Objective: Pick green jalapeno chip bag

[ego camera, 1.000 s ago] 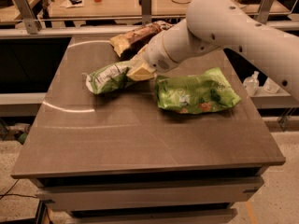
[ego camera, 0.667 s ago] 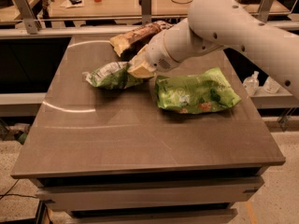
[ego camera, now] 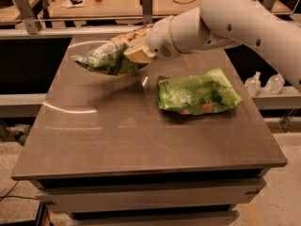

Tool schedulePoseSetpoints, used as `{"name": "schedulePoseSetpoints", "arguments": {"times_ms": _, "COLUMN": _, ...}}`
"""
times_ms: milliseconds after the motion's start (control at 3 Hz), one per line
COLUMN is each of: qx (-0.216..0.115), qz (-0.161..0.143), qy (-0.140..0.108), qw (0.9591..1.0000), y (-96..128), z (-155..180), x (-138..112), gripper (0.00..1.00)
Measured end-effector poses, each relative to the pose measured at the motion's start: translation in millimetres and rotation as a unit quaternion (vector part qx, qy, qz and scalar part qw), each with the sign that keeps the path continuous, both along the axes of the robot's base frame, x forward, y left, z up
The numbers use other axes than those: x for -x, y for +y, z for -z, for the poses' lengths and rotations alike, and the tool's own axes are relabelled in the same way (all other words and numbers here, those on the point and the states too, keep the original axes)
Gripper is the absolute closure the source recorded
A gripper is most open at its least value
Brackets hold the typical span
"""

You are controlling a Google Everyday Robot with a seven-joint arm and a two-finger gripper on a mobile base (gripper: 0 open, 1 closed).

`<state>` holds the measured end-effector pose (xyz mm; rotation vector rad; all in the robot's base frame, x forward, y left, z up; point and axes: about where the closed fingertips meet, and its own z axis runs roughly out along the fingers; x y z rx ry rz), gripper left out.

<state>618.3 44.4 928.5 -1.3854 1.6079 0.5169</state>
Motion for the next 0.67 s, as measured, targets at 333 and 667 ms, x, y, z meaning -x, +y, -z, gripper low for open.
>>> {"name": "schedulePoseSetpoints", "arguments": {"times_ms": 333, "qx": -0.058, "qz": 0.002, "qy": -0.013, "qw": 0.9983, "y": 4, "z": -37, "x": -10, "gripper": 1.00}}
{"name": "schedulePoseSetpoints", "arguments": {"times_ms": 667, "qx": -0.124, "qz": -0.006, "qy": -0.016, "qw": 0.9922, "y": 1, "z": -69, "x": -17, "gripper": 1.00}}
